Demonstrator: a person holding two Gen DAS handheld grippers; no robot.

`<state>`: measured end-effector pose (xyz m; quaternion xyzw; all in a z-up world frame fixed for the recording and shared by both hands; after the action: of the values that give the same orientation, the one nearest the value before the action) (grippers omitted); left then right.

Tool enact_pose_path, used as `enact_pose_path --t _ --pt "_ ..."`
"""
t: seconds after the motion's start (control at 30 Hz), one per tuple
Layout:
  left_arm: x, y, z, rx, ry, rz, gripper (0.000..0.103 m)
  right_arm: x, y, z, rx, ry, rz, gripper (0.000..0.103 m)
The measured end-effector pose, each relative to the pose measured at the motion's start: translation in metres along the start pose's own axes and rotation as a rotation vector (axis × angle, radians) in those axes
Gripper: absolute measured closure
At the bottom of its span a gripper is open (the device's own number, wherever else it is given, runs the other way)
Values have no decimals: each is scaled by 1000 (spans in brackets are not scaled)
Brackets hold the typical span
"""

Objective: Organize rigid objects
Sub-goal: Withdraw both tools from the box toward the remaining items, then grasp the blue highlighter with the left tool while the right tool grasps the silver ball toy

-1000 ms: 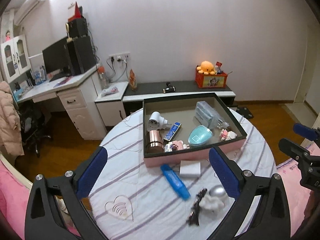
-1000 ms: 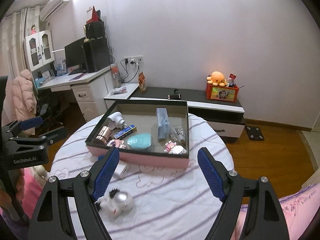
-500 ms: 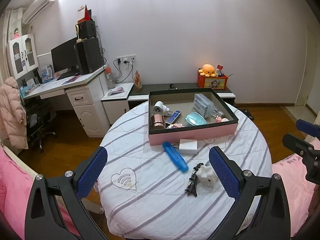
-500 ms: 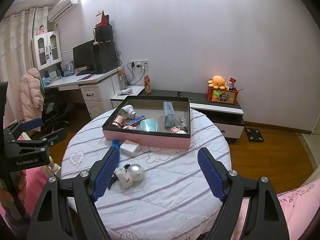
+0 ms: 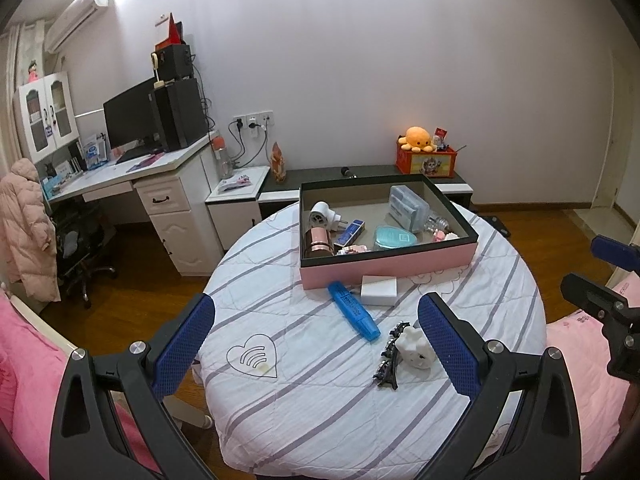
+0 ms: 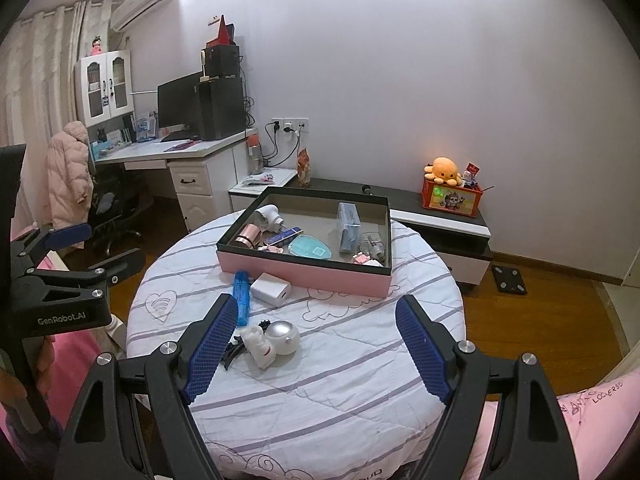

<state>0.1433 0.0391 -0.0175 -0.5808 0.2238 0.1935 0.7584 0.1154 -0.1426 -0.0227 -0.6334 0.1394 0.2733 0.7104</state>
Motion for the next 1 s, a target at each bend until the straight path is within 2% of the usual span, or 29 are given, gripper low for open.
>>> enact_pose_path --t 0.23,0.4,0.73,1.0 --pt "15 6 1 0 6 38 0 18 2 -1 4 7 45 20" --pt "46 22 5 -5 22 114 0 54 17 5 -11 -5 153 20" --pt "117 79 17 -67 38 325 0 134 69 24 -70 -11 399 20" --pt "144 105 33 -116 33 411 0 188 104 29 -81 -33 544 20"
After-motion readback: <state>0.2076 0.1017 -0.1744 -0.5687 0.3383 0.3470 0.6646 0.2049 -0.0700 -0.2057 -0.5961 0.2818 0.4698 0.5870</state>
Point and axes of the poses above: each gripper's, at about its wrist camera, not at the fingertips, and x roughly the way its jaws point, z to its left, y to its underside, the point moved 9 cm from there along x, roughly the way its jaws point, and after that the axes turned 10 degrees about x, right-handed, at the moved point
